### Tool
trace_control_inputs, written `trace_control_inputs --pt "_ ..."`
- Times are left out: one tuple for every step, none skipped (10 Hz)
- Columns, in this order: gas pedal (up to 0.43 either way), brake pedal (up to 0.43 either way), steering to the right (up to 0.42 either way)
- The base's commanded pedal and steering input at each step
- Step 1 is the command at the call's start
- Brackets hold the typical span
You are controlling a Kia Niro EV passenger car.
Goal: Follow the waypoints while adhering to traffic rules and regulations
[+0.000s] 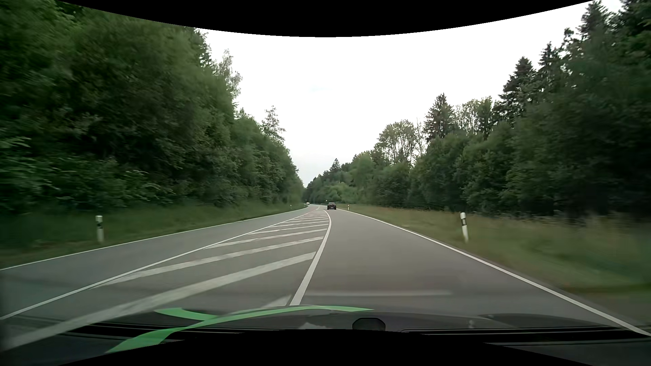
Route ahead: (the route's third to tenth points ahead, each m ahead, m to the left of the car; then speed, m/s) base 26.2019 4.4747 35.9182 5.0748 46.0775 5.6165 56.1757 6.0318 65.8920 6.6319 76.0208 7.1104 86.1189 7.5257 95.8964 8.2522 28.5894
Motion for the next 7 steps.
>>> trace_control_inputs --pt "0.287 0.0 -0.008" --pt "0.287 0.0 -0.008" --pt "0.287 0.0 -0.008" --pt "0.287 0.0 -0.008" --pt "0.299 0.0 -0.008" --pt "0.319 0.0 -0.008" --pt "0.331 0.0 -0.01"
